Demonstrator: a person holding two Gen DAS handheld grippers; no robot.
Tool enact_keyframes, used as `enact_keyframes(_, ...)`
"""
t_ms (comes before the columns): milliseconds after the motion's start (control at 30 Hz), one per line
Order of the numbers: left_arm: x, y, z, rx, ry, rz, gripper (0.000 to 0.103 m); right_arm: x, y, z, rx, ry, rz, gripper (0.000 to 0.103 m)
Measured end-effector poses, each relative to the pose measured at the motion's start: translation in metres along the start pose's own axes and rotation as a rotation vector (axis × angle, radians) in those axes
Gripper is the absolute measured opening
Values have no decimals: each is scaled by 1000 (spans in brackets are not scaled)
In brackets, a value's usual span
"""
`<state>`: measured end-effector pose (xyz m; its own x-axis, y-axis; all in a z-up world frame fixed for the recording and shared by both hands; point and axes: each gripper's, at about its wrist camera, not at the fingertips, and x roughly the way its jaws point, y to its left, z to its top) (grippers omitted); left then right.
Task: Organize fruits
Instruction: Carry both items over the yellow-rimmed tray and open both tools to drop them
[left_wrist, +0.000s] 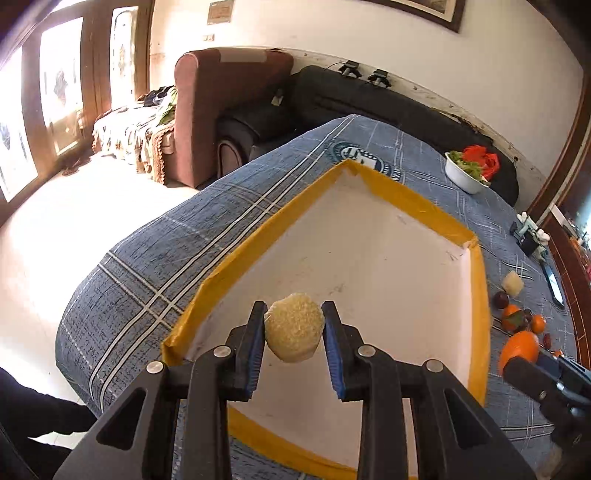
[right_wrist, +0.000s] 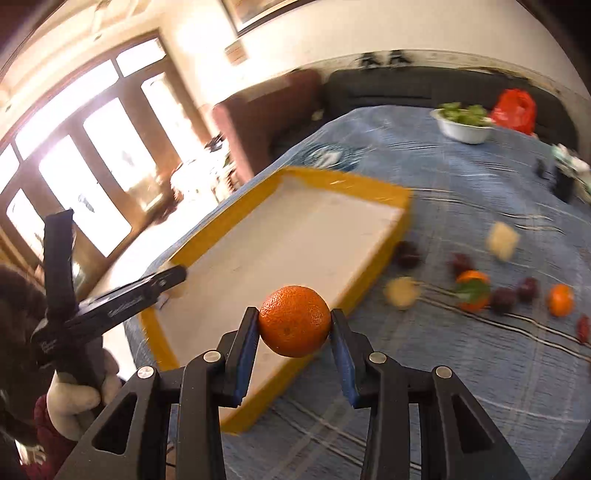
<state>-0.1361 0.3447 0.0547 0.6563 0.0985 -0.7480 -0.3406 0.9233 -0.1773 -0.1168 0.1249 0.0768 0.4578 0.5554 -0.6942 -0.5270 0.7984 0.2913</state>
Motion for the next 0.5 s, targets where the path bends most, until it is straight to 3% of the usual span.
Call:
enact_keyframes(200,12,17,-3,-48,34,-30,29,66,47,-6,-99,125,15,43)
enact_keyframes(300,7,20,0,-64,25,-60,35,90,54,-6,-103,171,3,44)
enact_keyframes(367,0,23,2,-77,6,-83,48,94,53,-6,-103,182,-4,45)
enact_keyframes(500,-18,26,5,-87,-42,-114,50,74,42,3,-44,161,59,47)
